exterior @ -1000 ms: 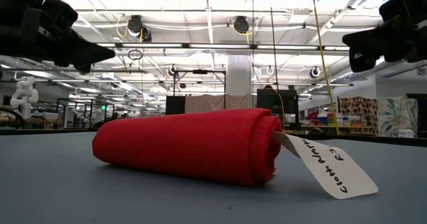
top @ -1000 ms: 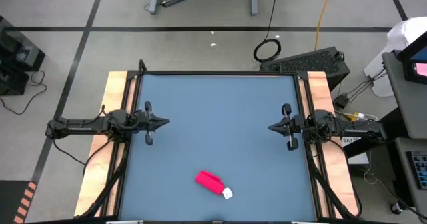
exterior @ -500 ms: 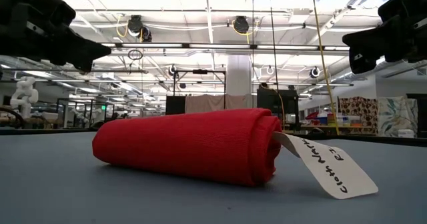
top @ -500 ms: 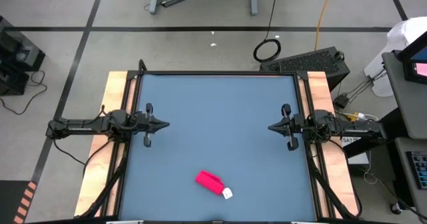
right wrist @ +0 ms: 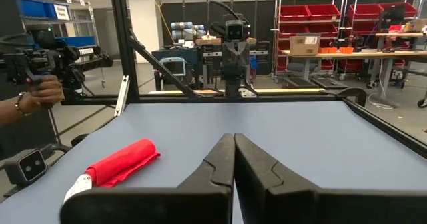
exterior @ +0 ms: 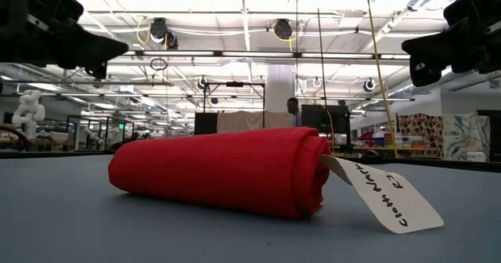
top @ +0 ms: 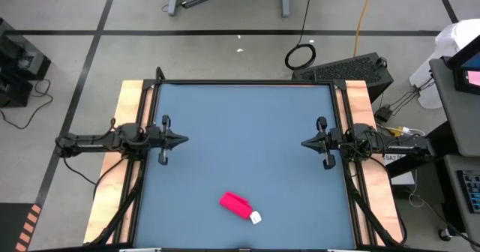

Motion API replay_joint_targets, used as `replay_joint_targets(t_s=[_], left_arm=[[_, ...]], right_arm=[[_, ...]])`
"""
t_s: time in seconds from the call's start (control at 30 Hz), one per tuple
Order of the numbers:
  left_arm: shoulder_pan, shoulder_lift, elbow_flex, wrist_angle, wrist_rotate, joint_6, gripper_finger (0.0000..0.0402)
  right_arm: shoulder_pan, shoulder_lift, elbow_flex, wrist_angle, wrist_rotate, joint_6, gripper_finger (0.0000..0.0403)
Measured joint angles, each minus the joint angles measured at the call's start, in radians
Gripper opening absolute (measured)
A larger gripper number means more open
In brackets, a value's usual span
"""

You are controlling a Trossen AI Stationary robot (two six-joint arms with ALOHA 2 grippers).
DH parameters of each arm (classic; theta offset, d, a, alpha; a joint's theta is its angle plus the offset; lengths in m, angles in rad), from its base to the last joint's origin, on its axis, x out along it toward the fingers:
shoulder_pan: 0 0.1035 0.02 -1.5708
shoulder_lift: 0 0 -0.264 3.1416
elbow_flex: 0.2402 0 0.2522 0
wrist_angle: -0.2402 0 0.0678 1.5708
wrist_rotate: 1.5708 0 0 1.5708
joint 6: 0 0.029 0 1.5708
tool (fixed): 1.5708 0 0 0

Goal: Roll towel
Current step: Return to Home Position

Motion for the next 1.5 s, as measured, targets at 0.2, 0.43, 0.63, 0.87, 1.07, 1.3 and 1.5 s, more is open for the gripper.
replay_joint_targets(t_s=[0.2,0.43,0.63,0.87,1.07,1.3,1.5], left_arm=[[-0.016,0.0,0.0,0.0,-0.001,-0.008,0.0002],[-0.015,0.019,0.0,0.0,-0.007,-0.008,0.0002],[-0.014,0.042,0.0,-0.001,-0.013,0.005,0.0002],[-0.014,0.043,0.0,0.008,-0.039,0.003,0.0002],[-0.014,0.041,0.0,0.015,-0.088,-0.007,0.0002],[-0.014,0.041,0.0,0.014,-0.081,-0.035,0.0002],[-0.014,0.028,0.0,0.014,-0.079,-0.034,0.0002]], right_arm=[[0.0,0.0,0.0,0.0,0.0,0.0,0.0],[0.0,0.0,0.0,0.0,0.0,0.0,0.0],[0.0,0.0,0.0,0.0,0.0,0.0,0.0],[0.0,0.0,0.0,0.0,0.0,0.0,0.0],[0.0,0.0,0.0,0.0,0.0,0.0,0.0],[0.0,0.0,0.0,0.0,0.0,0.0,0.0],[0.0,0.0,0.0,0.0,0.0,0.0,0.0]])
